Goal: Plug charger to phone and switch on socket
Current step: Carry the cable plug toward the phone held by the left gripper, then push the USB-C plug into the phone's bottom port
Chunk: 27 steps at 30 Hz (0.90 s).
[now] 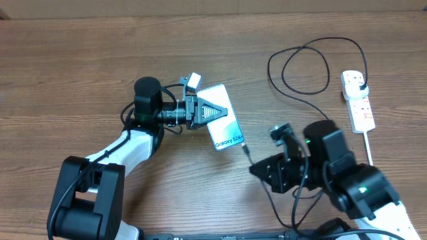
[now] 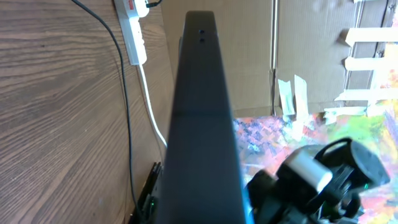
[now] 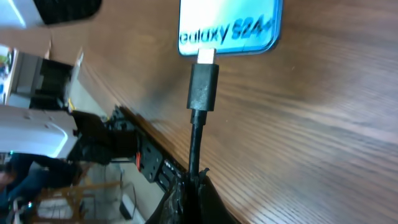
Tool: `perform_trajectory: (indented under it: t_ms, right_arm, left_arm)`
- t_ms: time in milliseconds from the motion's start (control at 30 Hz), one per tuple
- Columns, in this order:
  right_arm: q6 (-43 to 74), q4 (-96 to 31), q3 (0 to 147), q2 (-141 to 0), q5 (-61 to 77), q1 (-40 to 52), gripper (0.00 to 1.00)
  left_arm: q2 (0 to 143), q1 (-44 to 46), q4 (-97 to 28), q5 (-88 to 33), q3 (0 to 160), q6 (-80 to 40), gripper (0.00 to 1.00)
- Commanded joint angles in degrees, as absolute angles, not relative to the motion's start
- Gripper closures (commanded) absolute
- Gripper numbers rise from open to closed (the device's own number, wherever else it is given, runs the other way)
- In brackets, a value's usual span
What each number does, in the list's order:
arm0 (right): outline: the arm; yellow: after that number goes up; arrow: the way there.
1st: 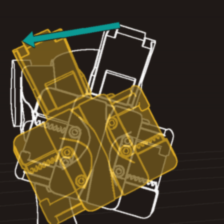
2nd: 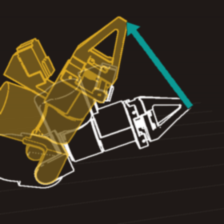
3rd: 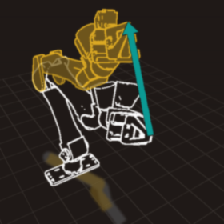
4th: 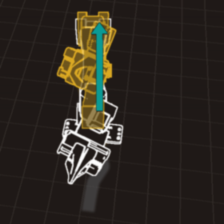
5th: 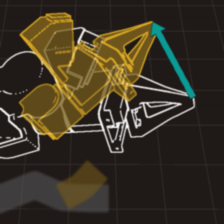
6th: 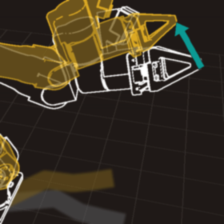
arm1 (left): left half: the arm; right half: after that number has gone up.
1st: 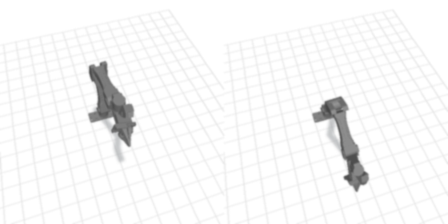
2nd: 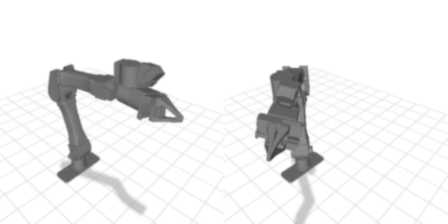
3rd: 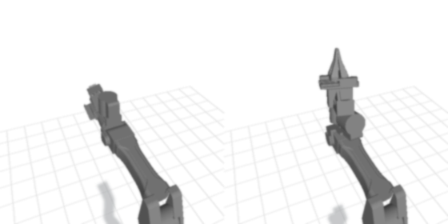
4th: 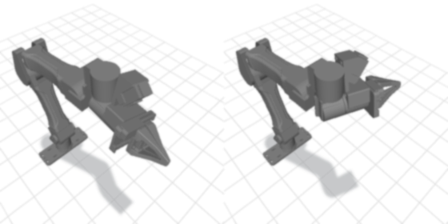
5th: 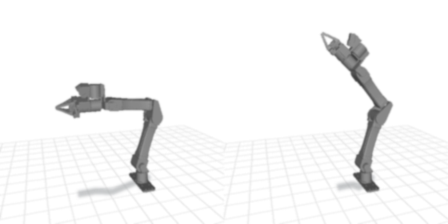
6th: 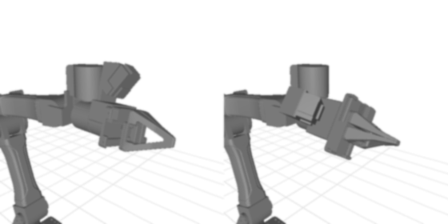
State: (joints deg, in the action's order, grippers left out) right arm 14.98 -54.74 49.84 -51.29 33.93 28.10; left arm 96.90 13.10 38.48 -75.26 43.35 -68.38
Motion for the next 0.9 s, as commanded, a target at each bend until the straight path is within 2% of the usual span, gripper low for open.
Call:
perform_trajectory:
  t_ms: [0,100,567,700,867]
  right_arm:
    - [18.90,-52.97,49.56,-50.85,24.84,32.45,0.96]
    - [21.50,-52.38,49.56,-50.85,16.99,36.16,0.96]
    - [22.98,-48.01,49.54,-54.85,9.63,47.68,0.96]
    - [24.91,-48.05,49.54,-56.69,4.01,49.17,0.96]
    - [26.94,-48.16,49.54,-56.64,3.42,49.17,0.96]
  left_arm:
    - [96.86,13.10,39.05,-75.72,44.80,-69.87,0.96]
    - [96.86,13.10,39.07,-73.63,44.80,-70.72,0.96]
    - [96.86,13.21,39.53,-72.58,44.80,-71.40,0.96]
    - [96.86,13.21,39.51,-74.02,44.80,-71.40,0.96]
    - [96.86,13.10,39.51,-75.16,44.80,-71.35,0.96]
